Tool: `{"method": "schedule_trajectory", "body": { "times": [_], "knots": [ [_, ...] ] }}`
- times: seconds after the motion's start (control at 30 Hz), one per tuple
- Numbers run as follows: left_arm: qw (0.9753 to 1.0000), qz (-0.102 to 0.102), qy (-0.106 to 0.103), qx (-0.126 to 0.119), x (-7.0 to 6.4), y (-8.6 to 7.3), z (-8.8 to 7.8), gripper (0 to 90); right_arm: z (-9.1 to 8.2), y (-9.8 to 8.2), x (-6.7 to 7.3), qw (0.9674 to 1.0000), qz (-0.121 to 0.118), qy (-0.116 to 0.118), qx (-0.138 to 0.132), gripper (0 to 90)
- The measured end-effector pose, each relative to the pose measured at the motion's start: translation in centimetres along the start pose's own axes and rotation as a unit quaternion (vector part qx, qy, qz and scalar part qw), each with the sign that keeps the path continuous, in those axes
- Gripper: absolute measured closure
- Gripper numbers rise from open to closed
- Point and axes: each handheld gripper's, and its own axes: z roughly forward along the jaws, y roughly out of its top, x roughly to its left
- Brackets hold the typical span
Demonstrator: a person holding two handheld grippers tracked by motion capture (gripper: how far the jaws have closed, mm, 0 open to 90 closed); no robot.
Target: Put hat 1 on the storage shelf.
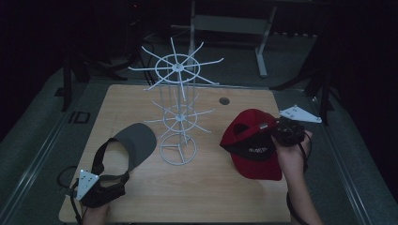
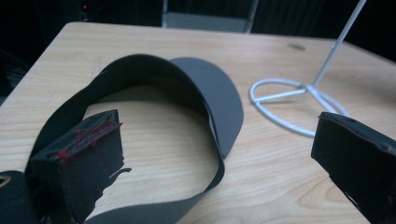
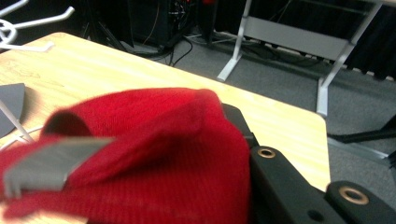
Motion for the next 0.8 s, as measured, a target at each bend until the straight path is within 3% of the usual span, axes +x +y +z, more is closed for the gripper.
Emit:
{"method": "schedule_trajectory", "body": {
  "times": [0.17,0.4,0.53,0.67,0.8],
  "knots": [
    [0.9995,0.019,-0.027,-0.002,-0.9,0.4,-0.4,2.6,-0.7,0.5,0.2,1.0,-0.003,0.0,-0.008,89.2],
    [0.9959,0.039,-0.081,0.001,-3.3,1.4,-0.6,2.7,-1.9,1.3,0.0,0.9997,-0.009,-0.009,-0.02,89.2],
    [0.9939,0.046,-0.1,-0.005,-4.3,2.1,-0.9,2.7,-2.6,1.7,-0.2,0.9996,-0.012,-0.011,-0.024,89.2],
    [0.9895,0.057,-0.131,-0.021,-5.9,3.8,-1.4,3.0,-4.0,2.4,-0.1,0.9992,-0.012,-0.005,-0.038,89.2],
    [0.9835,0.079,-0.161,-0.028,-7.6,5.5,-1.6,3.0,-4.6,2.7,0.1,0.9989,-0.013,0.0,-0.045,89.2]
  ]
}}
